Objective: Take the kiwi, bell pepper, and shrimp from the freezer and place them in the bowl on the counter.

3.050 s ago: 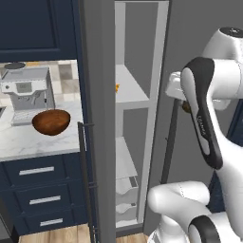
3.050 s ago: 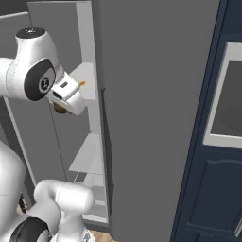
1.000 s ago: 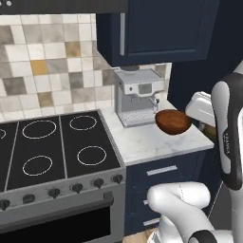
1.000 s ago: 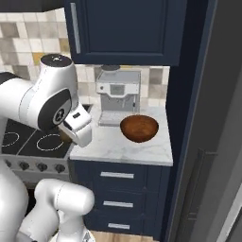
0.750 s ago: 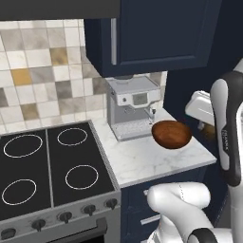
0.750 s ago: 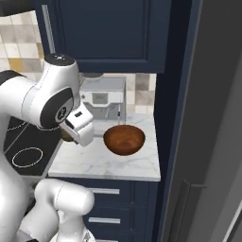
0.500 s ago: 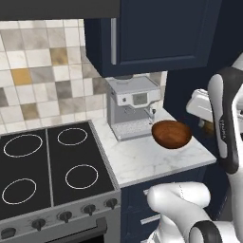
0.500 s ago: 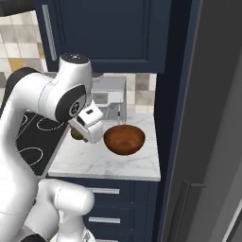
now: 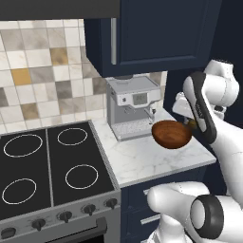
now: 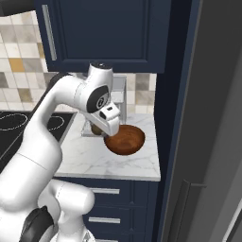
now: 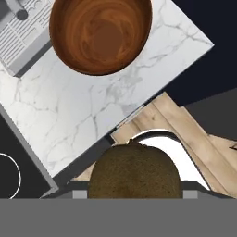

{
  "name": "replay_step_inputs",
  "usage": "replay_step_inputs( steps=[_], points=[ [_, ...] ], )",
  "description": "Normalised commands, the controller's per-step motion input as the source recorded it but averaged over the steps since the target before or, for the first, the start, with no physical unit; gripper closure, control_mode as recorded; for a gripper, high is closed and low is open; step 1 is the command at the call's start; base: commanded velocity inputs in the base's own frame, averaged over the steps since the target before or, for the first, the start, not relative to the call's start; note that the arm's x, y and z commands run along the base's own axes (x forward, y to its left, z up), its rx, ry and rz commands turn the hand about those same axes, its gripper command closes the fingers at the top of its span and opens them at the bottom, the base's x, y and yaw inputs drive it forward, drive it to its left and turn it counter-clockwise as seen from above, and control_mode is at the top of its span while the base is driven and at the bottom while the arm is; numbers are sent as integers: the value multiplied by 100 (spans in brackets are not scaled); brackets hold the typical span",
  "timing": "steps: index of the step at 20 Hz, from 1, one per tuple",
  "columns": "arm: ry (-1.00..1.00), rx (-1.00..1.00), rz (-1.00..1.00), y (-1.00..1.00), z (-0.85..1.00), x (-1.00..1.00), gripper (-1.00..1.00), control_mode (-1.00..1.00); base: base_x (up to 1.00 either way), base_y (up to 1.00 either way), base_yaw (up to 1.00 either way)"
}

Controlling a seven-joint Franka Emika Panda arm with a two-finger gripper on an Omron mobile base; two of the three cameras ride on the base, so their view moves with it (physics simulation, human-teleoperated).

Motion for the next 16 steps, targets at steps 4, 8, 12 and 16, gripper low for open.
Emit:
replay_step_inputs(
  steps=[4, 8, 12, 16],
  points=[
    [-4, -9, 1, 0, -82, 84, 100, -100, 0, 0, 0],
    [-21, -14, 1, -2, -44, 49, 100, -100, 0, 0, 0],
    [-11, -5, 0, -1, -21, 52, 100, -100, 0, 0, 0],
    [-13, -9, 0, -1, -36, 46, 100, -100, 0, 0, 0]
  ],
)
